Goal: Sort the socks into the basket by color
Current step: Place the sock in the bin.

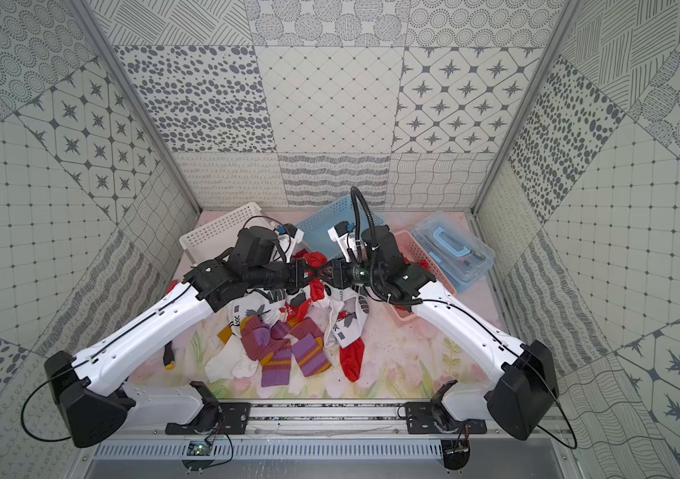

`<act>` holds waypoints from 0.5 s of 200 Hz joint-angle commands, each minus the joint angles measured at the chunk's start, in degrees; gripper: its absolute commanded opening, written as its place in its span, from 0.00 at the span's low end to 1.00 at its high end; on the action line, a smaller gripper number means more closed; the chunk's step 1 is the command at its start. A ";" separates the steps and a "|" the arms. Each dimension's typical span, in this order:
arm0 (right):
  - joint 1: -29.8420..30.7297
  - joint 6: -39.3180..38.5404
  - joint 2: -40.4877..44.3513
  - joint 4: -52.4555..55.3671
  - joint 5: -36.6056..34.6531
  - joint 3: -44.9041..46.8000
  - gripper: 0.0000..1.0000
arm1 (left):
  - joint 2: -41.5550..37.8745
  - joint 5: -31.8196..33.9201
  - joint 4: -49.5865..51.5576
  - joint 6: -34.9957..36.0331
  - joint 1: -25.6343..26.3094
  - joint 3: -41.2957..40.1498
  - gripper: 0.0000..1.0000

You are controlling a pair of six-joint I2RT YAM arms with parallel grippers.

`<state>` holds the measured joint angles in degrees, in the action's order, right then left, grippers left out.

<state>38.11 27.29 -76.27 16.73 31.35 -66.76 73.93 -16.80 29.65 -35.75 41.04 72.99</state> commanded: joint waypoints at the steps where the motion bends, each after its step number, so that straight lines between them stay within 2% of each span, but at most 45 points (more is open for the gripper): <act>1: 1.58 -0.13 0.33 -0.70 -0.33 0.35 0.07 | -0.45 -5.38 -10.06 -0.83 0.01 0.19 0.00; 11: 1.44 -0.04 0.50 -0.61 -0.63 0.25 0.00 | -0.50 -5.61 -10.13 -1.00 -0.14 -0.25 0.00; 63: 1.36 0.42 0.90 -0.80 -1.67 -0.37 0.00 | -0.38 -6.20 -9.25 -0.68 -0.17 -1.01 0.00; 71: 1.36 0.40 1.11 -0.44 -2.33 -0.55 0.00 | -0.32 -5.86 -8.93 -0.56 -0.17 -1.01 0.07; 83: 1.29 0.23 1.52 0.41 -3.74 -0.95 0.00 | -0.17 -5.07 -7.89 -0.29 -0.17 -1.10 0.26; 100: 0.88 0.13 2.00 1.88 -5.78 -1.65 0.00 | -0.05 -4.16 -6.42 0.31 -0.16 -1.20 0.46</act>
<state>38.30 27.70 -75.35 18.65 27.97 -66.74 73.87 -15.75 29.17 -36.42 40.64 71.70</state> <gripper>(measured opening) 0.057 0.352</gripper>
